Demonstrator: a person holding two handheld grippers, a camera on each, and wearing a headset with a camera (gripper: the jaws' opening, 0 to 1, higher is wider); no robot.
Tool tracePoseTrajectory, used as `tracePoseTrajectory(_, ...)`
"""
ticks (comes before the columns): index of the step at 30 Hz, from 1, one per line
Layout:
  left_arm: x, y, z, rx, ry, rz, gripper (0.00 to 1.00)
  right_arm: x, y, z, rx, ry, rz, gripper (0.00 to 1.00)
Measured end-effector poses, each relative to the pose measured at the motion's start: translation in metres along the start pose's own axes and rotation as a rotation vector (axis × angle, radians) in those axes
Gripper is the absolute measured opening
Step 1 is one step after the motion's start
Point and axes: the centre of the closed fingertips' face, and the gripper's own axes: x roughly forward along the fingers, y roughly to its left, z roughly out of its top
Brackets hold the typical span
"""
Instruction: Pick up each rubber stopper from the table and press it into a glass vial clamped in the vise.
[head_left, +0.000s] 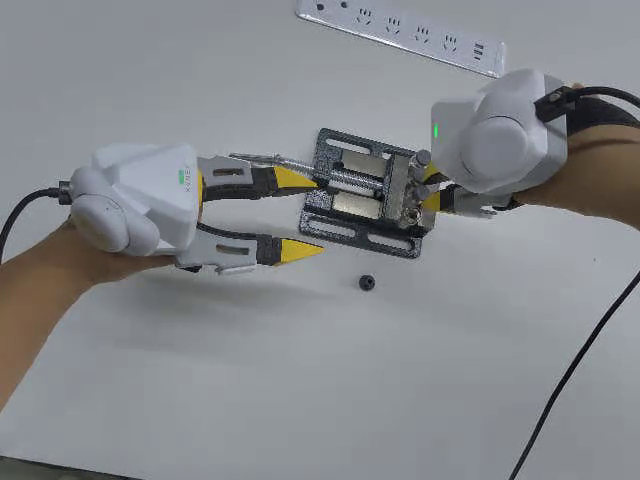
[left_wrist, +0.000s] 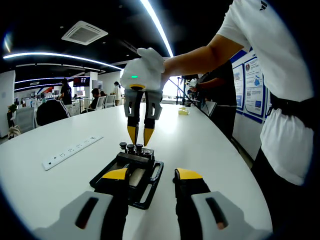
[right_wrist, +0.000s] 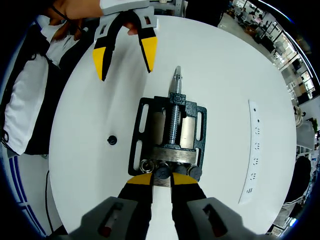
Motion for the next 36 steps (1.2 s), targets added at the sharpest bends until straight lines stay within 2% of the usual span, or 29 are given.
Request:
tracePoseTrajectory(27,0.0013,-0.0006,-0.0006,0.004,0.006,0.003,0.33,0.0016,-0.0023,0.0043,-0.012,-0.032,0.003,0.11)
tracePoseTrajectory(36,0.0019,-0.0008,-0.0013,0.007,0.009,0.003,0.33,0.0014,-0.0023,0.0037,-0.005,-0.024,0.009,0.11)
